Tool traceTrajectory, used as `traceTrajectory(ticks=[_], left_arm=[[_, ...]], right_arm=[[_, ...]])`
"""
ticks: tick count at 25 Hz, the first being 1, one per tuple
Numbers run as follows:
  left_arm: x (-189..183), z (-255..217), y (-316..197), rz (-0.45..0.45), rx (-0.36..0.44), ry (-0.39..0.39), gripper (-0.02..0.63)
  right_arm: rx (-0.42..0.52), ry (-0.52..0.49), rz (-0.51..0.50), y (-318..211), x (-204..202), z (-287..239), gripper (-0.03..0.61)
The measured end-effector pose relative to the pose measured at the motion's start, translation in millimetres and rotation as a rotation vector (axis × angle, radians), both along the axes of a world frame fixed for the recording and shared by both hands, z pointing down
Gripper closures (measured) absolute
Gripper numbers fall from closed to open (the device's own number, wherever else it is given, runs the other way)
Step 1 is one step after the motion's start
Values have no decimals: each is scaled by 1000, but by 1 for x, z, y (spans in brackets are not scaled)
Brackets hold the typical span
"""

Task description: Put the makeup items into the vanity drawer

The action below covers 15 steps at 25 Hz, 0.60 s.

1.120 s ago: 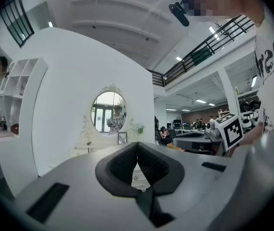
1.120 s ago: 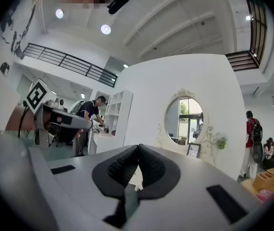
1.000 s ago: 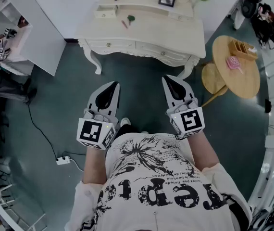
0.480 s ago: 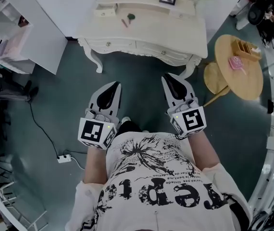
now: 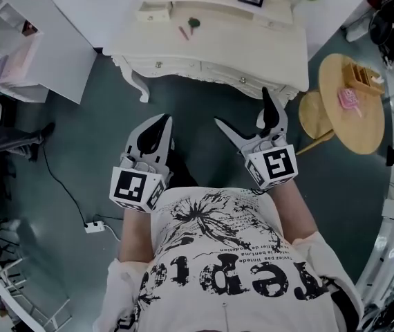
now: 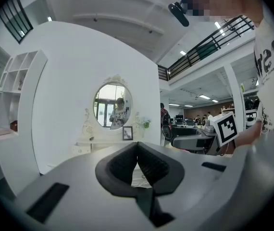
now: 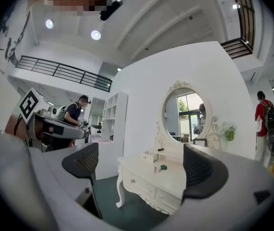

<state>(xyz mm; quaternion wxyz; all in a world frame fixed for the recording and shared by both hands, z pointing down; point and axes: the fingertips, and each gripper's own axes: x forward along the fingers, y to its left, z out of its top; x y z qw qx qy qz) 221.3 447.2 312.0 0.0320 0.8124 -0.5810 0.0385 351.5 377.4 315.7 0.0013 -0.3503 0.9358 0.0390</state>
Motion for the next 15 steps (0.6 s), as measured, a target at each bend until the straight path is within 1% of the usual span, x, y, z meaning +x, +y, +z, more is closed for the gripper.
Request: traceTrajectory(ticks=[4,7,11,15], left_arm=[[-32,4,-44,23,-10,-10,600],[-62,5,-89,67,-23,-9,600],[-113,6,-157,132,-34,10,600],[-168,-3,-234,206,-39,17,600]], right_arm=[[-24,0,22,-44,-31,5,25],[-46,15,60,-84,-61,7,25],[-89,49,116,-144,-114,16,26],[-132,97,179,-210,-168,22,26]])
